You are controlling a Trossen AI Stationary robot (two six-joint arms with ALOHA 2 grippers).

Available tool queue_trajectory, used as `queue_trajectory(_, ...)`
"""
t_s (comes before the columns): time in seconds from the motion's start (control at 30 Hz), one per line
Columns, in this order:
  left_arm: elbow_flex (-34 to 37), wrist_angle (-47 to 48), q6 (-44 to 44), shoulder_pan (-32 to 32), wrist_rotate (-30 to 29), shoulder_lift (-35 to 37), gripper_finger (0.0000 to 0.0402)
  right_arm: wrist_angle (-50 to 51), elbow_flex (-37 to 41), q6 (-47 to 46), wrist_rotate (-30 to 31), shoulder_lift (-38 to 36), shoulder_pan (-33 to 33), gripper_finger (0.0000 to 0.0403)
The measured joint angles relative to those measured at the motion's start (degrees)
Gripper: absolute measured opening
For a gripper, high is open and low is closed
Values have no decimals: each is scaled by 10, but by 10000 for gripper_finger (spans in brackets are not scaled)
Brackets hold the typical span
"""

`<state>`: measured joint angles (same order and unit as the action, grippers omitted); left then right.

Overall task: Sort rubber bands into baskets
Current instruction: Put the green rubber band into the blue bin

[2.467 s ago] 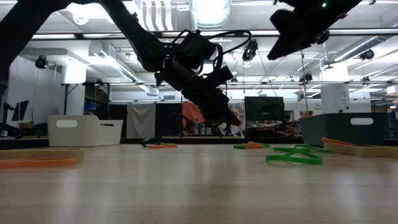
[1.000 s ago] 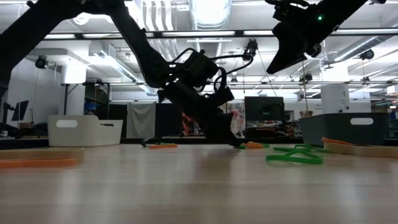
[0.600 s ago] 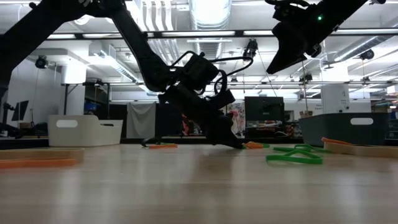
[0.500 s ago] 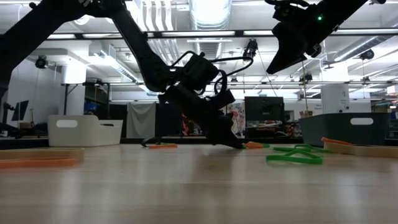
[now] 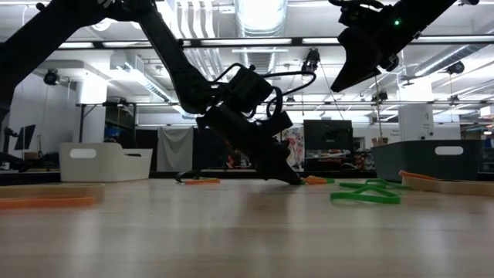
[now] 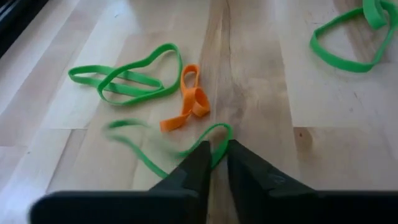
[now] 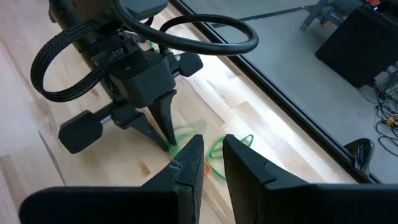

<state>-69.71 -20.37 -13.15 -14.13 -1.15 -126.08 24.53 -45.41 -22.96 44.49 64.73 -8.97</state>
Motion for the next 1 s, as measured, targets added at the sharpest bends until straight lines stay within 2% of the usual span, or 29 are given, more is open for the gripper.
queue_trajectory(0.13,0,2,9,0,-4,2,4,0,1,0,0,0,0,52)
queue_trajectory(0.53,1,38,10,-1,6,52,0,1,11,-14,-1,0,0,52)
queue_trajectory(0.77,1,73,-43,-1,19,59,0,2,16,-30,-15,0,-2,52)
queue_trajectory(0.87,1,82,-45,-5,3,59,7,1,16,-30,-15,0,-2,52)
queue_trajectory(1.0,1,78,-32,-12,0,56,37,0,16,-30,-15,0,-2,52)
